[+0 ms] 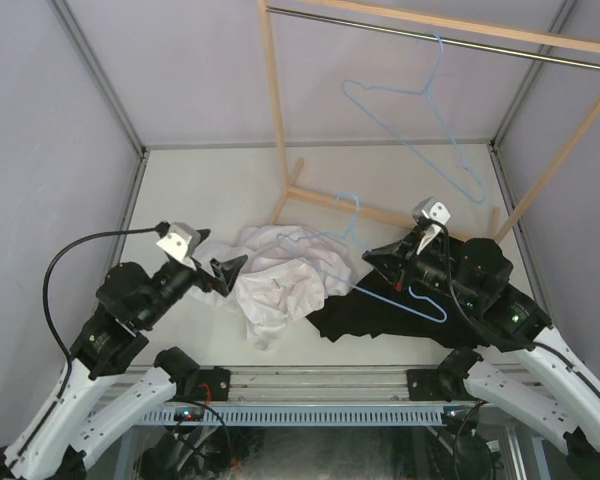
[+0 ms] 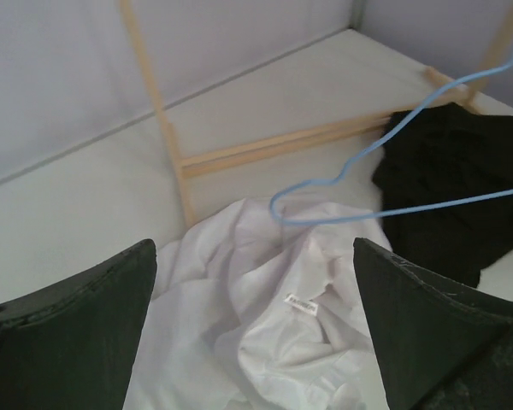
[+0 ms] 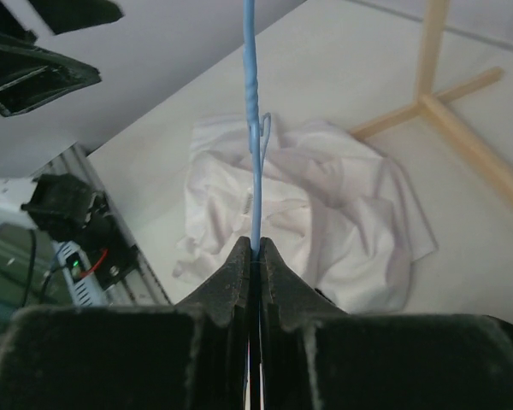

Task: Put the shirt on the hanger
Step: Adjust the hanger.

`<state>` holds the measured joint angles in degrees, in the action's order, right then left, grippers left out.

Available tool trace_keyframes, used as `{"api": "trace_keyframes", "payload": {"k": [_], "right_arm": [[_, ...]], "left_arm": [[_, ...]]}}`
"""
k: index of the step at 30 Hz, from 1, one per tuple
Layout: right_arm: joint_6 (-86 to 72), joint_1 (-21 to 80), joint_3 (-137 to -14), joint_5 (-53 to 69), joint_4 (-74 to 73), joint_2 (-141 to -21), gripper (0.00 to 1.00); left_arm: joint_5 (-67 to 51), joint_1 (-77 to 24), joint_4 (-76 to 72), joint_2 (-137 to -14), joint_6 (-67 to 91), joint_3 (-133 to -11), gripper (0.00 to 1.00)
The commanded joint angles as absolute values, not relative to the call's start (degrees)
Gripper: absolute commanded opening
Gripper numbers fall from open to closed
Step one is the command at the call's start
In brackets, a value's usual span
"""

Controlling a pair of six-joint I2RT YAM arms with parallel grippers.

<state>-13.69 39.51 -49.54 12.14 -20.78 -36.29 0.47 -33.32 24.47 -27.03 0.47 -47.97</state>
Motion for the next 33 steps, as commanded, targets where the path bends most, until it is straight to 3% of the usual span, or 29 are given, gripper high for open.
{"api": "trace_keyframes", "payload": {"k": [1, 9, 16, 25, 33], "right_arm": [[-16.26, 43.78, -49.13, 18.80, -19.39, -37.32, 0.00], [-16.03, 57.14, -49.19, 11.40, -17.63, -38.71, 0.00], [-15.50, 61.33, -49.15, 8.14, -17.37, -38.79, 0.00], [-14.17, 62.22, -49.22, 11.45, -15.62, -37.88, 0.00], [-13.86, 62.07, -48.76, 6.24, -15.16, -38.41, 0.03]], "left_arm": [[-0.49, -42.63, 18.23, -28.23, -8.32, -46.42, 1.00], [4.44, -56.26, 14.32, -31.53, -19.67, -43.57, 0.95], [-4.52, -58.87, 13.47, -33.79, -21.31, -41.96, 0.86], [-5.70, -59.06, 14.88, -35.33, -22.09, -41.70, 0.50], [-5.87, -59.06, 15.61, -35.88, -24.04, -43.07, 0.02]]}}
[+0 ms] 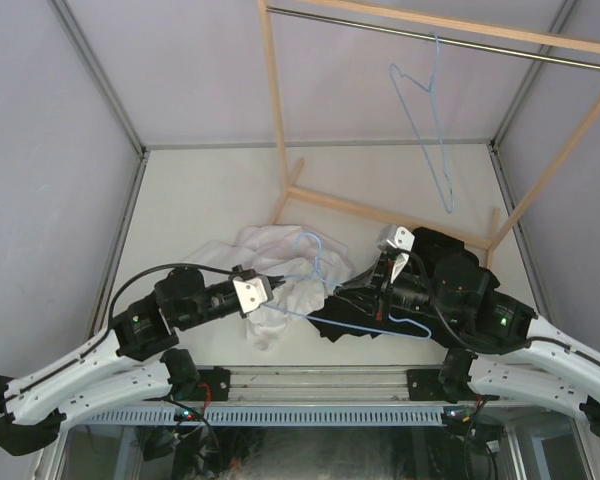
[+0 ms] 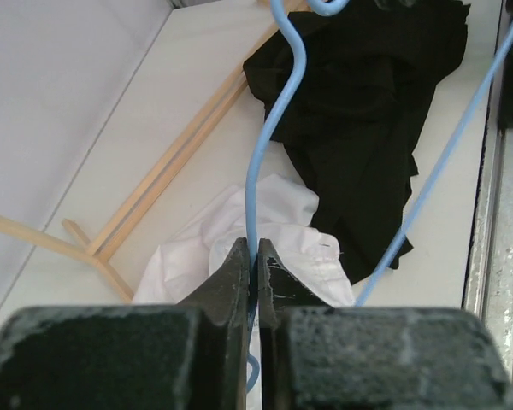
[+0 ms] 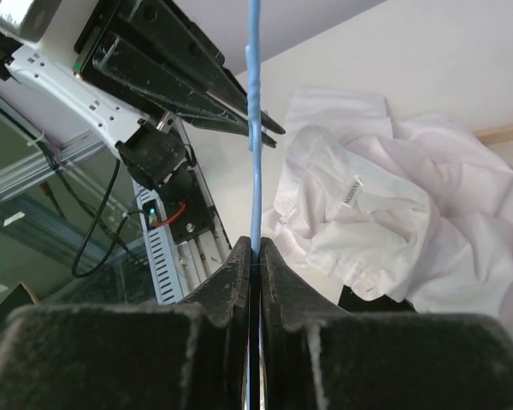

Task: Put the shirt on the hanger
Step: Adjust the hanger.

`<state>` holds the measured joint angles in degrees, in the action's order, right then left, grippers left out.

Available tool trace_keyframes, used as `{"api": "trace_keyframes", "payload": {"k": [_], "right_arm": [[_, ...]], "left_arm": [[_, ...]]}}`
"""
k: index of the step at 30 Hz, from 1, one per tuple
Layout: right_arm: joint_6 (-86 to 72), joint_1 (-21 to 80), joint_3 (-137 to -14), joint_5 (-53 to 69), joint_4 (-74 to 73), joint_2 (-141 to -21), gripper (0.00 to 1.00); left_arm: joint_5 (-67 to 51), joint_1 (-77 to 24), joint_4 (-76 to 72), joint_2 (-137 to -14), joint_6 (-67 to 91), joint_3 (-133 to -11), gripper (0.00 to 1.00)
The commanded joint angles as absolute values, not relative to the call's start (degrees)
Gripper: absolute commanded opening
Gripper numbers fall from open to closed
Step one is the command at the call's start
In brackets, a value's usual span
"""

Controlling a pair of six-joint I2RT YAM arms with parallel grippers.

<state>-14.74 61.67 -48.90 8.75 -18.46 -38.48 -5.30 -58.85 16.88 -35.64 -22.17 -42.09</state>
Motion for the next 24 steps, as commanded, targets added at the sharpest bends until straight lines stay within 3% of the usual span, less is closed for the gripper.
{"api": "trace_keyframes", "payload": {"k": [1, 6, 10, 15, 19, 24], "right_arm": [[-13.73, 62.01, -49.01, 6.31, -15.51, -38.55, 0.06], [-13.74, 61.60, -51.74, 6.14, -20.52, -40.60, 0.31], [-13.83, 61.28, -55.11, 6.24, -26.41, -42.99, 0.41], [-11.84, 60.44, -58.94, 12.68, -31.90, -46.89, 0.42], [-10.46, 60.27, -61.88, 15.13, -34.90, -50.13, 0.33], [-9.75, 60.21, -63.28, 15.93, -36.95, -51.80, 0.30]], "left_arm": [[-5.62, -59.03, 16.01, -35.87, -24.48, -43.33, 0.01], [-4.33, -59.05, 16.76, -34.59, -26.14, -42.63, 0.00], [-3.37, -59.06, 16.95, -33.69, -27.42, -42.19, 0.00], [-4.12, -59.06, 19.27, -34.24, -29.13, -42.80, 0.00], [-5.16, -59.06, 23.06, -36.77, -30.93, -44.37, 0.00], [-5.52, -59.06, 25.69, -38.47, -31.80, -44.86, 0.00]]}}
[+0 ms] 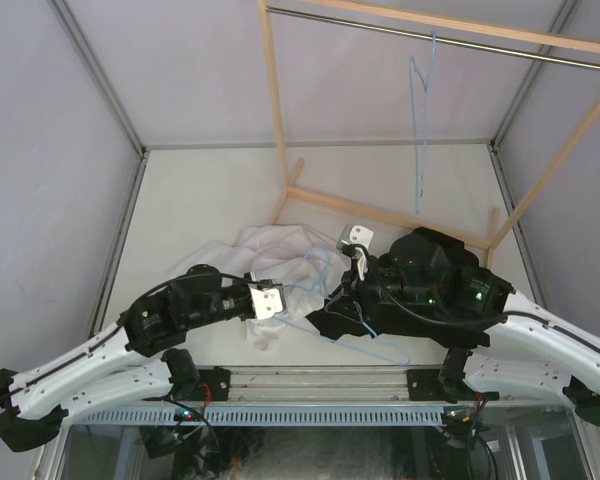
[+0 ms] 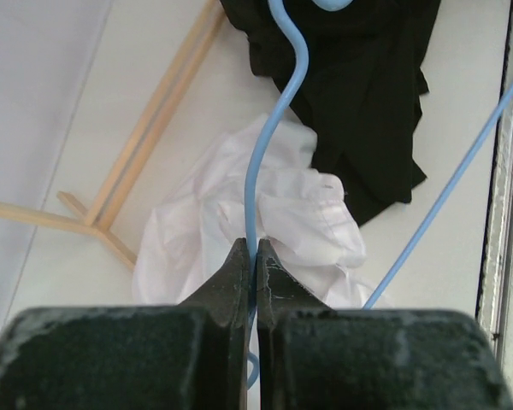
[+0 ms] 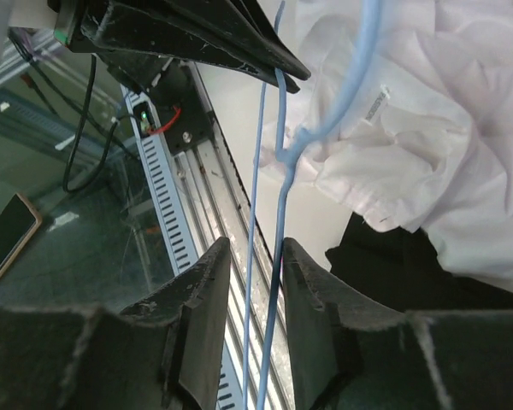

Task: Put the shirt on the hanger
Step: Adjust the hanger.

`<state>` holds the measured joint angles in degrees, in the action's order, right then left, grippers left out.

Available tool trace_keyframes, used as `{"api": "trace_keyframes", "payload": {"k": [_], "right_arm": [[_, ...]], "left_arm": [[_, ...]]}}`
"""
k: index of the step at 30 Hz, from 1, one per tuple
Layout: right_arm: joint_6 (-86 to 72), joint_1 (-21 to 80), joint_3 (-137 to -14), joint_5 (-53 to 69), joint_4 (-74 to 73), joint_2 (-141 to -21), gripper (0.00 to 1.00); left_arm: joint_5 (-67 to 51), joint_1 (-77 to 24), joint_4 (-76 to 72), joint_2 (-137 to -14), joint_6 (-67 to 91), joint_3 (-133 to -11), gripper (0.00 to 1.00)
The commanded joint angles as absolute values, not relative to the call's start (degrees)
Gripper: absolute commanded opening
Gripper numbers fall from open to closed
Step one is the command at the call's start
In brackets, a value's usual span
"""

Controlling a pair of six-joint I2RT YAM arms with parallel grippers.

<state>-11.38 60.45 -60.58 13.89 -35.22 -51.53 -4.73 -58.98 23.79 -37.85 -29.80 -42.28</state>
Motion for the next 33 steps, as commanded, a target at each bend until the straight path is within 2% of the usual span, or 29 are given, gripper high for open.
{"api": "trace_keyframes", "payload": {"k": [1, 9, 20, 21, 24, 26, 33], "right_arm": [[-9.71, 60.21, -63.28, 15.89, -37.44, -51.89, 0.30], [-9.03, 59.69, -62.20, 16.38, -39.14, -53.66, 0.27], [-10.58, 59.51, -60.07, 17.32, -36.82, -53.76, 0.00], [-10.67, 59.45, -59.78, 16.99, -36.35, -53.32, 0.00], [-10.96, 59.06, -58.37, 14.58, -34.83, -51.81, 0.00], [-11.05, 58.83, -57.37, 12.31, -33.88, -50.50, 0.00], [-11.62, 58.11, -54.37, 3.93, -31.39, -43.67, 0.00]], "left_arm": [[-5.60, -59.06, 25.61, -38.09, -31.73, -44.78, 0.00], [-5.22, -59.04, 24.54, -35.34, -31.82, -43.52, 0.00], [-5.31, -58.68, 23.96, -35.17, -32.16, -43.33, 0.01], [-5.23, -58.54, 23.64, -35.07, -31.86, -43.29, 0.04], [-4.20, -58.36, 21.94, -34.49, -30.52, -42.42, 0.27], [-4.33, -58.28, 21.26, -34.07, -30.13, -41.95, 0.37], [0.68, -58.27, 18.52, -33.08, -25.14, -41.69, 0.53]]}}
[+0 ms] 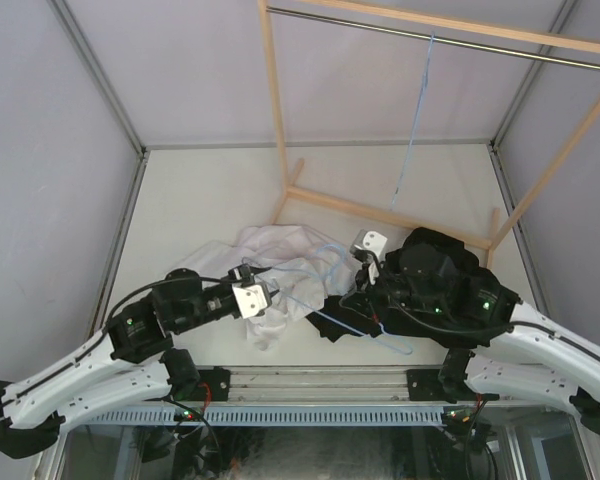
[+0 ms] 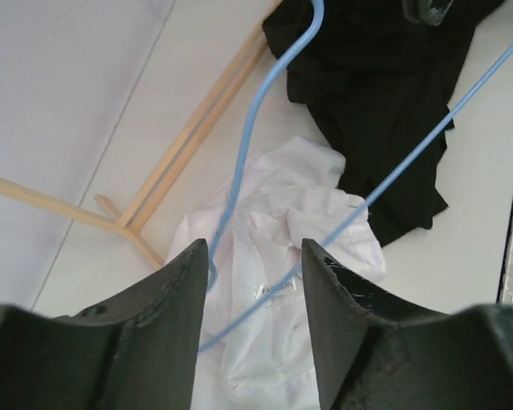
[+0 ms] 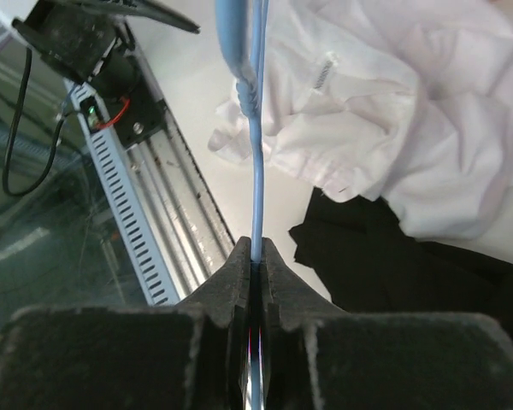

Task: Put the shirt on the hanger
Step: Adjust the hanger, then hang the shirt on the hanger.

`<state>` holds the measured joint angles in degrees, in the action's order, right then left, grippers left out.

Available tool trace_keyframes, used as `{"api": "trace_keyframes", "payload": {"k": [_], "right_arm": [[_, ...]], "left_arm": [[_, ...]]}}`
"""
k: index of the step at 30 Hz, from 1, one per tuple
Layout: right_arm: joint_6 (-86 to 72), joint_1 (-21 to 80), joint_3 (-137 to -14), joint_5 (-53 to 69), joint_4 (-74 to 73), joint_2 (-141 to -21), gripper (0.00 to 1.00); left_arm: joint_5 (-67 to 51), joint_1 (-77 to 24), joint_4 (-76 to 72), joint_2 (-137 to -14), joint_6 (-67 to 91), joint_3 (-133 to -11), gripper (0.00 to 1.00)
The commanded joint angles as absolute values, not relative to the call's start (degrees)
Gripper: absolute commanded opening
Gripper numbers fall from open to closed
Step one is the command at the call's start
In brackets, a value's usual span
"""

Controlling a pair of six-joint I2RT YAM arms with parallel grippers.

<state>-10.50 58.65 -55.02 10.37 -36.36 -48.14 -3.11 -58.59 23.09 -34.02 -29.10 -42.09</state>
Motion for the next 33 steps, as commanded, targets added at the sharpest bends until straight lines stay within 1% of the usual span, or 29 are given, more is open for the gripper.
{"api": "trace_keyframes", "payload": {"k": [1, 2, 3, 5, 6, 8, 11, 14, 16, 19, 23, 26, 28, 33], "right_arm": [[-11.67, 58.08, -53.82, 2.11, -31.10, -42.53, 0.00], [-11.75, 57.83, -53.27, 0.52, -30.80, -41.48, 0.00], [-11.85, 57.52, -52.62, -1.06, -30.44, -40.50, 0.00], [-12.16, 56.39, -51.17, -2.85, -29.28, -38.62, 0.00], [-12.32, 55.44, -50.22, -2.88, -28.37, -37.62, 0.00], [-12.99, 52.82, -47.56, -1.57, -25.46, -35.35, 0.00], [-16.02, 48.62, -44.02, 0.61, -22.51, -32.63, 0.00], [-18.28, 44.66, -44.61, 0.57, -26.34, -32.73, 0.00], [-18.52, 43.29, -44.76, 1.54, -28.35, -32.93, 0.00], [-18.55, 43.07, -44.27, 2.92, -28.51, -33.10, 0.00], [-19.36, 43.04, -43.78, 4.75, -26.78, -34.40, 0.00], [-19.97, 43.07, -43.84, 6.43, -25.59, -35.54, 0.00], [-20.21, 43.07, -43.82, 7.25, -25.03, -36.18, 0.00], [-20.46, 43.09, -43.56, 8.14, -24.59, -37.16, 0.00]], "left_arm": [[2.58, -58.27, 17.77, -32.98, -23.09, -41.85, 0.57], [5.65, -58.27, 16.66, -32.97, -20.12, -42.07, 0.62], [10.84, -58.27, 15.64, -33.29, -16.03, -42.62, 0.65], [20.92, -58.27, 16.77, -34.57, -7.80, -45.39, 0.67], [23.61, -58.27, 19.32, -35.06, -4.96, -46.44, 0.69], [26.83, -58.27, 22.58, -35.66, 0.97, -47.70, 0.76], [29.13, -58.25, 27.17, -36.00, 10.03, -48.28, 0.79], [33.49, -58.27, 33.51, -36.65, 19.88, -48.67, 0.81], [35.38, -58.27, 38.80, -37.21, 26.08, -48.79, 0.82], [35.98, -58.27, 44.19, -37.00, 37.08, -47.29, 0.87], [31.48, -58.27, 44.59, -35.48, 46.08, -42.85, 0.90], [28.36, -58.27, 42.87, -34.36, 49.73, -39.87, 0.96], [31.57, -58.25, 45.87, -33.39, 55.43, -39.18, 0.99], [38.02, -58.25, 51.33, -29.07, 65.18, -36.57, 1.00]]}}
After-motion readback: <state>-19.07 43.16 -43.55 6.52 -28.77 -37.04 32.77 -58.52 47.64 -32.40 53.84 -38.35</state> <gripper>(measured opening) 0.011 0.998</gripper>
